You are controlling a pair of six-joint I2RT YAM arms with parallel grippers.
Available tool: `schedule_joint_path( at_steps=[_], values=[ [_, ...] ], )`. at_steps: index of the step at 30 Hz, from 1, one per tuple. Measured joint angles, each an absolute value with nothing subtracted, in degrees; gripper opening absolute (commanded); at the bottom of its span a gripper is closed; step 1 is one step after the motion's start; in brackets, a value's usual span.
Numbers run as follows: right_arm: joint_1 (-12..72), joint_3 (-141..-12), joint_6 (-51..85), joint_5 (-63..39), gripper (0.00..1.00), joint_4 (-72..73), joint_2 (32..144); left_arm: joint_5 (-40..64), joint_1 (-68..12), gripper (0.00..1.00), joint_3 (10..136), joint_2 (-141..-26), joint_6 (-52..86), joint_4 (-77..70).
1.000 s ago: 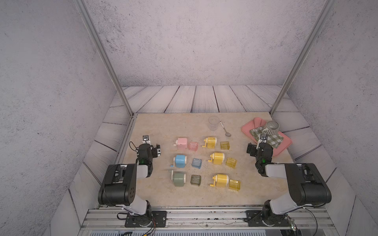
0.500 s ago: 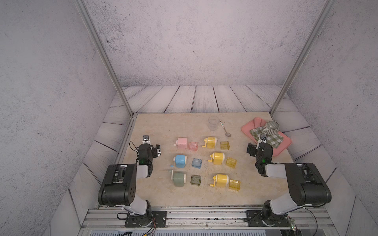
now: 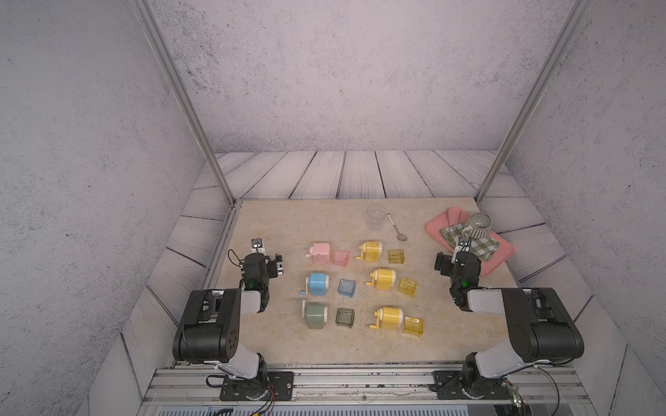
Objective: Put the tray back into the pencil sharpener
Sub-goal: Pick up the container from the center of the board.
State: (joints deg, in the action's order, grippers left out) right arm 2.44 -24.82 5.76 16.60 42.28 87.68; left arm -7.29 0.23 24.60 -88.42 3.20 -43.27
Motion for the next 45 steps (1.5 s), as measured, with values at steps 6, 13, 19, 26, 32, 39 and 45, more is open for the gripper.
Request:
schedule_joint_path(
  at_steps=[6, 13, 19, 26, 32, 39, 45],
  values=[
    [2.4, -24.9, 5.8, 16.7, 0.99, 41.9, 87.6, -7.2, 0.2, 0.99, 25.1, -87.7, 3.2, -41.6],
    [2.8, -30.6, 6.9, 20.1, 0.99, 29.3, 83.0, -7.1, 0.2, 0.96, 31.8, -77.7, 4.2, -28.2],
    [3.0, -45.0, 12.3, 24.0, 1.00, 9.2, 74.7, -7.3, 0.2, 0.81, 36.2, -63.4, 11.3, -10.5],
    [3.2, -63.4, 29.1, 22.0, 0.94, -21.4, 76.1, -8.3, -1.6, 0.66, 49.8, -52.4, 22.7, 18.6],
    [10.2, -69.8, 35.1, 14.3, 0.92, -38.7, 76.9, -7.7, -6.1, 0.61, 57.6, -52.9, 30.7, 39.4],
    [22.0, -76.6, 40.6, 7.4, 0.91, -50.8, 76.5, -7.0, -11.5, 0.61, 63.0, -58.1, 34.7, 52.4],
    [30.5, -78.5, 46.8, 6.3, 0.84, -57.8, 75.3, -5.7, -14.5, 0.61, 63.3, -58.6, 36.2, 57.1]
  ],
)
